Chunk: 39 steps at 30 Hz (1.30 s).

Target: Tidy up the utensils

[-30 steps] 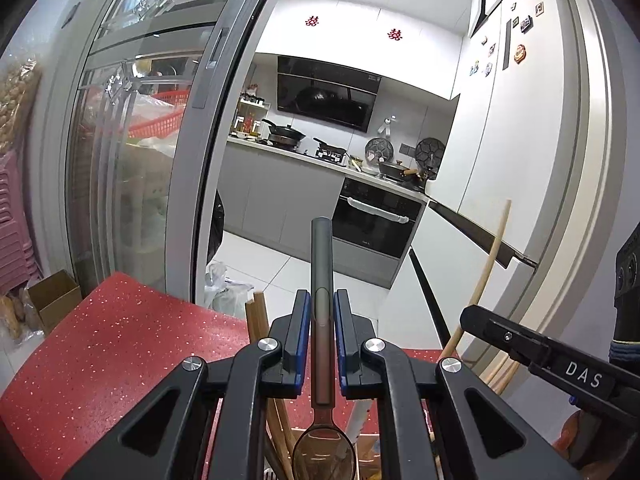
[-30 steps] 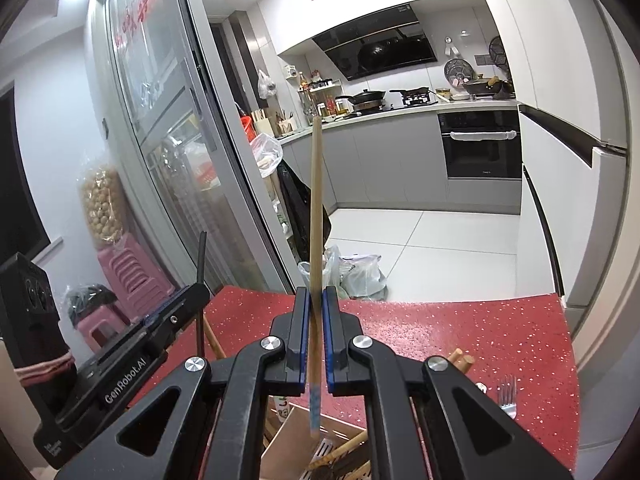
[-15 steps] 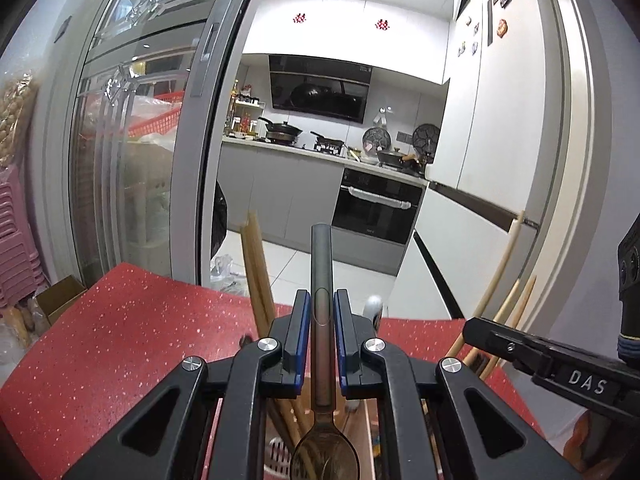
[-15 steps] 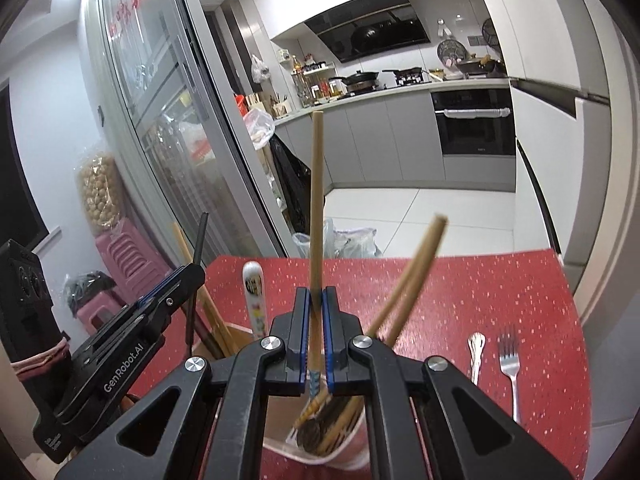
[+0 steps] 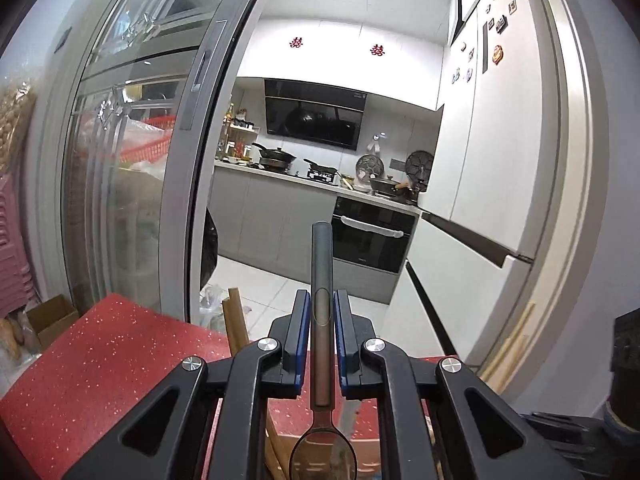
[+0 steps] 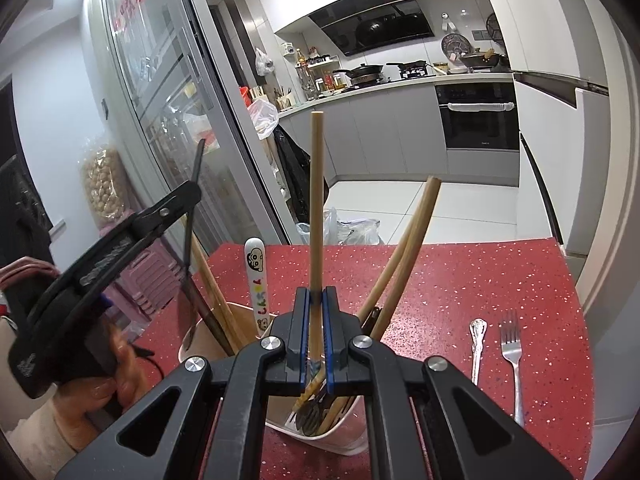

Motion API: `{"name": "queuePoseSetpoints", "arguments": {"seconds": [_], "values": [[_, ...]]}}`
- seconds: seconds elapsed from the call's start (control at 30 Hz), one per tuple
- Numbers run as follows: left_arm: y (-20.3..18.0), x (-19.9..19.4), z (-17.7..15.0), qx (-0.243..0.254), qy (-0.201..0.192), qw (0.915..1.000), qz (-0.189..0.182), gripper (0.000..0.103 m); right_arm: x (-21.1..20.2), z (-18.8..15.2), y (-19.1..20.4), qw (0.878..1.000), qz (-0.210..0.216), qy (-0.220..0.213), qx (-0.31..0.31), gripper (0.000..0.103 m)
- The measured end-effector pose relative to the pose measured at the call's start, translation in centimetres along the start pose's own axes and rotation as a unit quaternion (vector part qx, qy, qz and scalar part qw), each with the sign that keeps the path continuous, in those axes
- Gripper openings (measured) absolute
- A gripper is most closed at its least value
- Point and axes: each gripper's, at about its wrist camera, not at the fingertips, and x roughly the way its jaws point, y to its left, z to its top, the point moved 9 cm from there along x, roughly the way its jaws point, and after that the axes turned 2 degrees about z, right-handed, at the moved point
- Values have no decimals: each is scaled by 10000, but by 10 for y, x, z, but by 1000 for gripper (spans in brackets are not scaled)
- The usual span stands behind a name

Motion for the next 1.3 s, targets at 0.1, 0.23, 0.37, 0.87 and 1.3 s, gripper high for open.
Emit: {"name": "queuePoseSetpoints", "arguments": {"seconds": [0.1,0.23,0.37,0.87,1.3], "values": [[2,2,-14,69,-44,9999,74,34,2,-4,1,10000,62,18,-38,7],[0,-7,-31,311,-138,9994,107,34,5,-10,3,9999,145,49,-48,7],[0,-17,-42,452,-157,9987,186,34,4,-17,2,9998,202,72,-1,7],[22,-24,-82,284,1171,9916,481,35,8,-20,-18,9958,286,637,590,7],[20,-63,-94,401,1612,9841,626,35,-24,-47,0,9959,180,756,455,48]]}}
